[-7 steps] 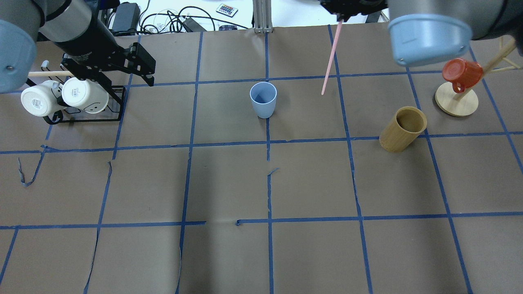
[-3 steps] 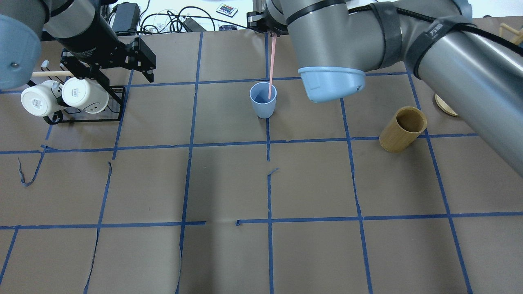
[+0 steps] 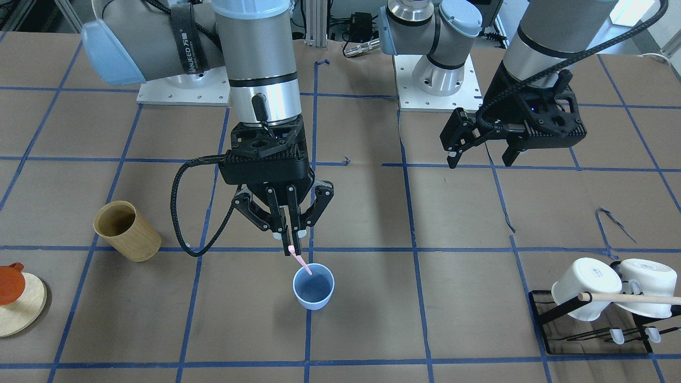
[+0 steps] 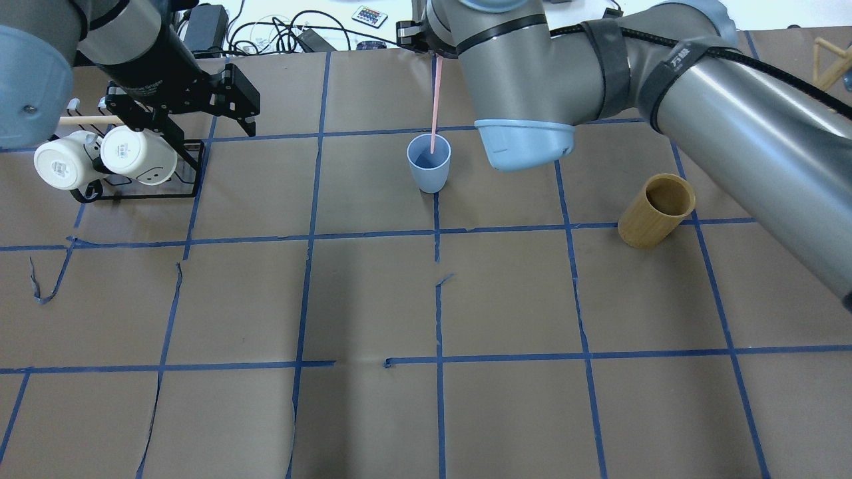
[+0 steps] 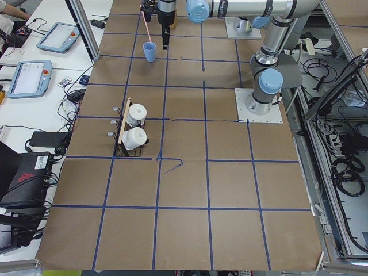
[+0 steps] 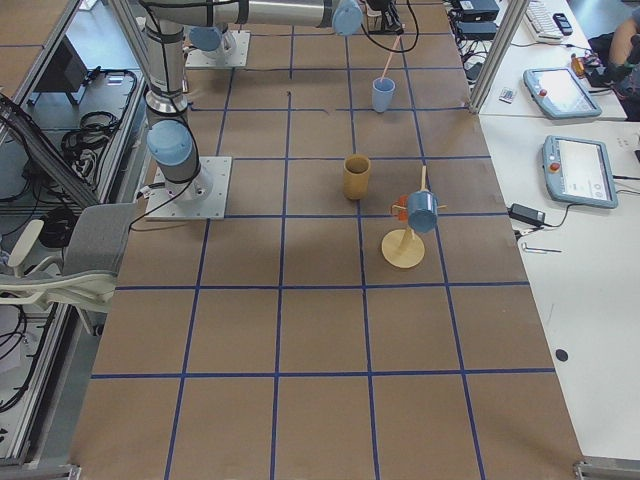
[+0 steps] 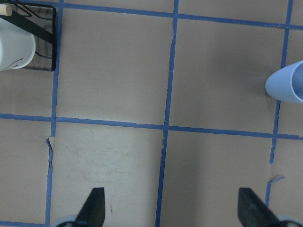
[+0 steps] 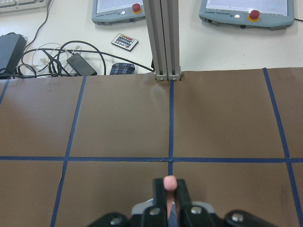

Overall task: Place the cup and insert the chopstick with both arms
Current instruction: 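Lower the pink chopstick into the light blue cup with the right gripper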

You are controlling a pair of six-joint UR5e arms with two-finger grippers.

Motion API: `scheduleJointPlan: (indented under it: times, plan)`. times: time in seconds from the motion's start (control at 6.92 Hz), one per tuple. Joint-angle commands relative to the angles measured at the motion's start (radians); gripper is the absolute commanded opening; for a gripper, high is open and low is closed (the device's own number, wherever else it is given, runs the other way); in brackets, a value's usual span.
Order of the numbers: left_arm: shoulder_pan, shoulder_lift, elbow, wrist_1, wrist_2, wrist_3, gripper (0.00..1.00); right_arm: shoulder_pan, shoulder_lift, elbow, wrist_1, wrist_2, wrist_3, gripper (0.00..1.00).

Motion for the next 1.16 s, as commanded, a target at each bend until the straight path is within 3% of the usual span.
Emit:
scheduleJointPlan:
  times: [0.0, 0.29, 0.43, 0.58, 0.72, 0.87, 1.01]
  plan:
    - [0.0, 0.004, -0.004, -0.002, 0.001, 0.002, 1.0, 0.001, 0.006, 0.002, -0.006, 0.001, 0.0, 0.0]
    - [0.0, 0.005, -0.007, -0.005, 0.001, 0.002, 1.0, 0.001, 0.015, 0.006, -0.006, 0.001, 0.0, 0.0]
    - [0.0, 0.005, -0.007, -0.005, 0.001, 0.002, 1.0, 0.001, 0.018, 0.006, -0.006, 0.001, 0.002, 0.18]
    - [0.0, 0.005, -0.007, -0.005, 0.001, 0.002, 1.0, 0.001, 0.021, 0.006, -0.006, 0.0, 0.002, 0.68]
    - [0.0, 0.001, -0.005, -0.003, 0.003, 0.002, 1.0, 0.001, 0.021, 0.006, -0.007, -0.002, 0.002, 0.91]
    - [0.0, -0.003, -0.002, 0.001, 0.001, 0.002, 1.0, 0.001, 0.02, 0.005, -0.009, 0.0, 0.002, 1.0]
    - [-0.019, -0.003, -0.002, 0.001, 0.006, -0.006, 1.0, 0.001, 0.017, -0.007, -0.006, 0.0, -0.004, 1.0]
